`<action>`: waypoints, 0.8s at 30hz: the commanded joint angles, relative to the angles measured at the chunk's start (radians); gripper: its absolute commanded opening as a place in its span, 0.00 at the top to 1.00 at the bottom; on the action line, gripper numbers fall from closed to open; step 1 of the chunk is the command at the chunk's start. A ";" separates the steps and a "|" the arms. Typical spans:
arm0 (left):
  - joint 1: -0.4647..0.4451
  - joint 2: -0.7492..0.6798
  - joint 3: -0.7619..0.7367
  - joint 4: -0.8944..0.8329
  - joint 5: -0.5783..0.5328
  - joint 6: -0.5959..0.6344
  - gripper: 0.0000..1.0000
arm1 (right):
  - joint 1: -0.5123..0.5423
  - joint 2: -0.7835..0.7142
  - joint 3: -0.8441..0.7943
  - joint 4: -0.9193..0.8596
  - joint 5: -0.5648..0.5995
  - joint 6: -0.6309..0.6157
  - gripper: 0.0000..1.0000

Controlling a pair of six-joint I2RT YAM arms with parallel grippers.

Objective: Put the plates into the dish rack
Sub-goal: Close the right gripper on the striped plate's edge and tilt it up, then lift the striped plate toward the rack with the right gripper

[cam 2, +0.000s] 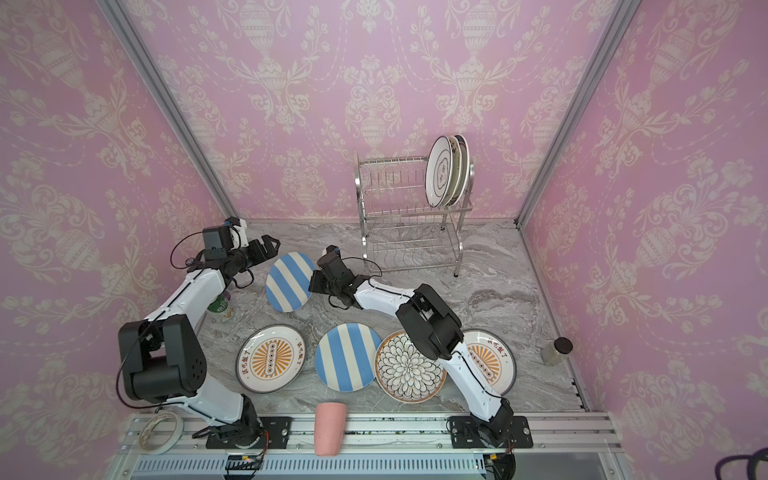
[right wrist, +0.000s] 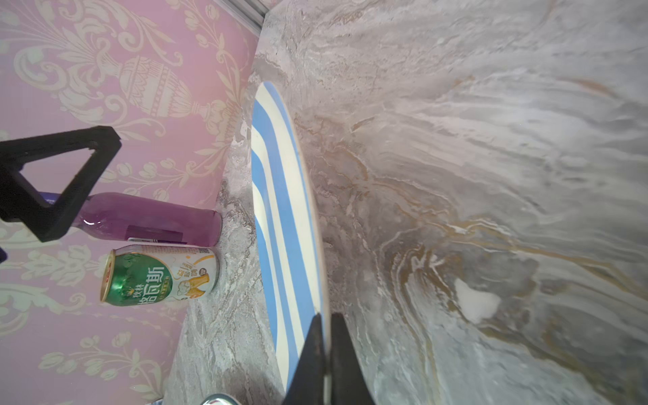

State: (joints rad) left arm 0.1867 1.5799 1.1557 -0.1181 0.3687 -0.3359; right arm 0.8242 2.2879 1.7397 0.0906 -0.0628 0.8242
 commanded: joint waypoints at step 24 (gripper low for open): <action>-0.083 -0.146 0.125 -0.124 0.065 -0.005 0.01 | 0.025 -0.933 -0.161 -0.283 0.604 -0.820 1.00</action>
State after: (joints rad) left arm 0.1177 1.4284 1.2526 -0.2115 0.4114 -0.3389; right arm 0.8406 1.4395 1.6035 -0.2192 0.4206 0.0948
